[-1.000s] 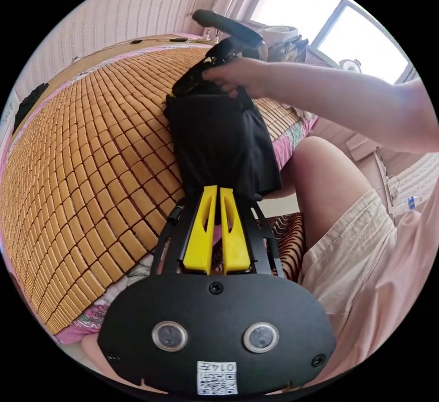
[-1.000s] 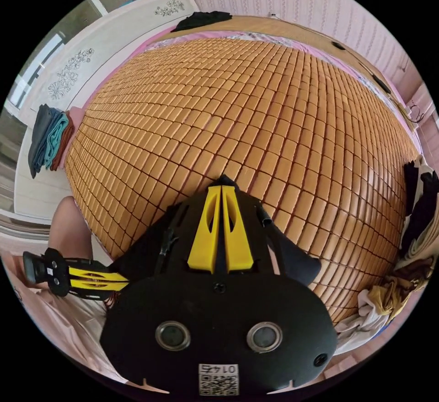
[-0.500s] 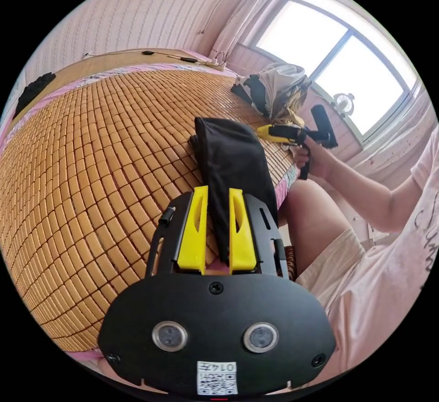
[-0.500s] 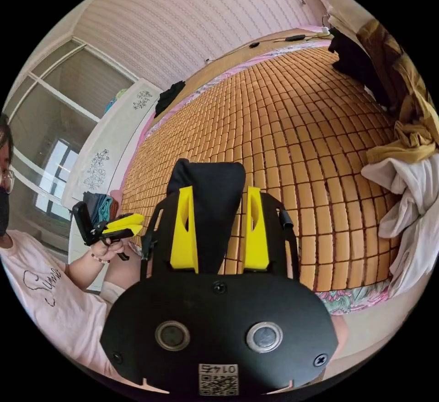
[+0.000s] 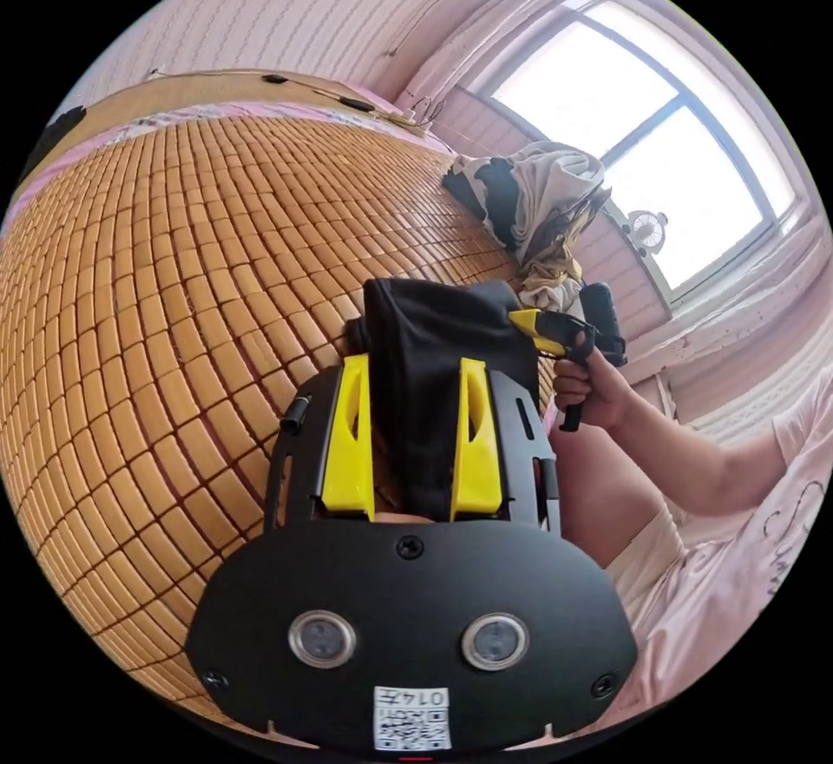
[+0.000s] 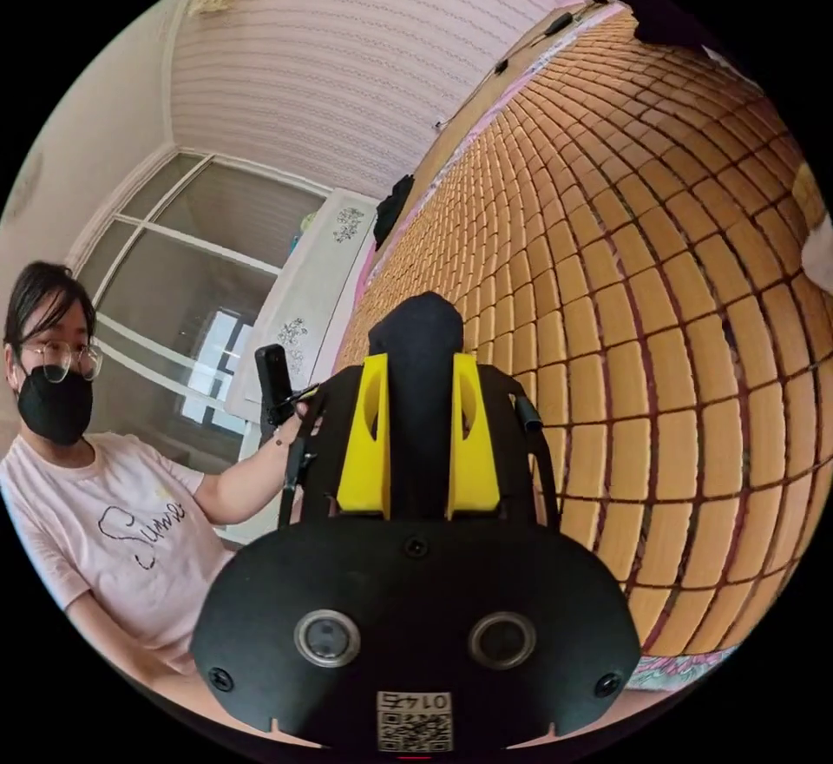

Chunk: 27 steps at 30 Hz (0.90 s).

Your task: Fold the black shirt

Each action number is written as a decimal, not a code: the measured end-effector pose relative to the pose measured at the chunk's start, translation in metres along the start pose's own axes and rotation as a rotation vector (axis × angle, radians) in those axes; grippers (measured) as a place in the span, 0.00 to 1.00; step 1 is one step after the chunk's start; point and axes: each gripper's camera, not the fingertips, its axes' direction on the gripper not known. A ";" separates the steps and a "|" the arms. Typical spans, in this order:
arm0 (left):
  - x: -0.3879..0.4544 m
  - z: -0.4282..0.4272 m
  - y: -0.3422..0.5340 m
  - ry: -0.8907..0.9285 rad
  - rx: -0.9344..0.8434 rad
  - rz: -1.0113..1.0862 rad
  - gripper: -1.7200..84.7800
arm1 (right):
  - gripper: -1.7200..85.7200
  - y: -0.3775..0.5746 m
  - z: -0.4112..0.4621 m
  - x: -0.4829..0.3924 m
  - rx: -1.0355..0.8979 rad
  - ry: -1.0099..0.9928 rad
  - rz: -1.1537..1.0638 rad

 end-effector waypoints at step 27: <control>-0.002 -0.140 0.141 0.530 0.235 0.423 0.10 | 0.11 -0.036 -0.027 -0.216 -0.295 -0.317 -0.714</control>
